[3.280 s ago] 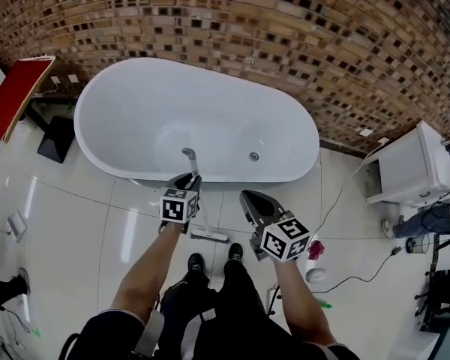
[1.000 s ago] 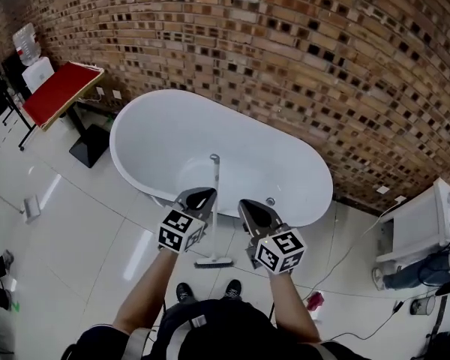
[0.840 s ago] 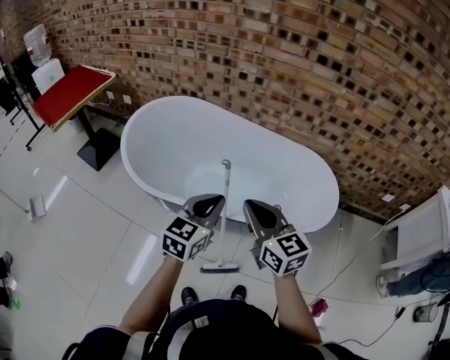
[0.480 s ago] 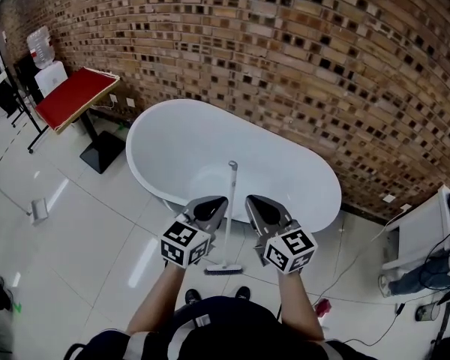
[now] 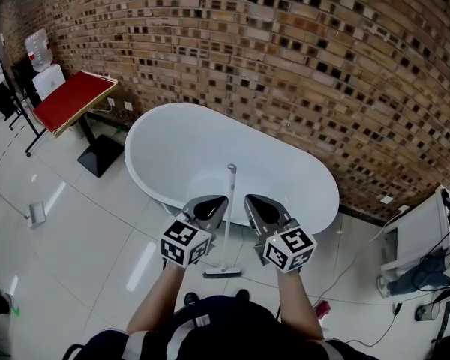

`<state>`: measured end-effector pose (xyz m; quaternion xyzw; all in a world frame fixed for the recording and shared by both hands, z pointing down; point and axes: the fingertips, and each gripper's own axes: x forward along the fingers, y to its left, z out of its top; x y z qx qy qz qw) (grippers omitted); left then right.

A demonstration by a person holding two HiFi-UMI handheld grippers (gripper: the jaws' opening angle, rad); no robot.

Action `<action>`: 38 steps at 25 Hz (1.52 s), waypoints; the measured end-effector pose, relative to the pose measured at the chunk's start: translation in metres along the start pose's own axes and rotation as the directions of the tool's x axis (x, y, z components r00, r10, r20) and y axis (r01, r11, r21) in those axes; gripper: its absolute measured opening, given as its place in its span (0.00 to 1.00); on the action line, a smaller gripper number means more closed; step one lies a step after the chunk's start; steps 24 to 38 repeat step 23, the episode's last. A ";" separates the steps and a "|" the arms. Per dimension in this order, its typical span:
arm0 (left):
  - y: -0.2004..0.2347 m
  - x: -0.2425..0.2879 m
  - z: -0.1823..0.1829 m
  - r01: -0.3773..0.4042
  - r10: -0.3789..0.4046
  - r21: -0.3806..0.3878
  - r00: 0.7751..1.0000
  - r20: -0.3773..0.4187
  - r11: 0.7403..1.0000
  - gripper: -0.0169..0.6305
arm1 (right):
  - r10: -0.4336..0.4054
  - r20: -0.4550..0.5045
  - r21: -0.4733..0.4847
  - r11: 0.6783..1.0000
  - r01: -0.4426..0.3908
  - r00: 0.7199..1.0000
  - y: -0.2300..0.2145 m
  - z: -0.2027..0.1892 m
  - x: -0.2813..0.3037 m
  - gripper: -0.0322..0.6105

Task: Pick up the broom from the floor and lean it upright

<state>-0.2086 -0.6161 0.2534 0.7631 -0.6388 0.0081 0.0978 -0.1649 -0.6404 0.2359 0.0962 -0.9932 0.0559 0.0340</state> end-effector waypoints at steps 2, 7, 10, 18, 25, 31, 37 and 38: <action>0.000 0.001 0.001 0.000 0.000 -0.001 1.000 -0.001 1.000 0.03 | 0.003 -0.002 -0.002 1.000 -0.003 1.000 -0.001 0.001 0.001 0.05; 0.000 0.002 -0.003 0.008 -0.008 -0.003 1.000 -0.010 1.000 0.03 | 0.013 -0.003 -0.009 1.000 -0.013 1.000 -0.001 0.002 0.003 0.05; -0.001 0.002 -0.004 0.012 -0.012 -0.001 1.000 -0.015 1.000 0.03 | 0.016 -0.004 -0.015 1.000 -0.016 1.000 0.000 0.004 0.003 0.05; 0.000 0.002 -0.005 0.020 -0.020 -0.004 1.000 -0.019 1.000 0.03 | 0.015 -0.012 -0.018 1.000 -0.015 1.000 0.000 0.003 0.004 0.05; 0.000 0.003 -0.007 0.023 -0.023 -0.006 1.000 -0.022 1.000 0.03 | 0.009 -0.014 -0.019 1.000 -0.009 1.000 -0.001 0.002 0.005 0.05; 0.000 0.003 -0.007 0.023 -0.023 -0.006 1.000 -0.022 1.000 0.03 | 0.009 -0.014 -0.019 1.000 -0.009 1.000 -0.001 0.002 0.005 0.05; 0.000 0.003 -0.007 0.023 -0.023 -0.006 1.000 -0.022 1.000 0.03 | 0.009 -0.014 -0.019 1.000 -0.009 1.000 -0.001 0.002 0.005 0.05; 0.000 0.003 -0.007 0.023 -0.023 -0.006 1.000 -0.022 1.000 0.03 | 0.009 -0.014 -0.019 1.000 -0.009 1.000 -0.001 0.002 0.005 0.05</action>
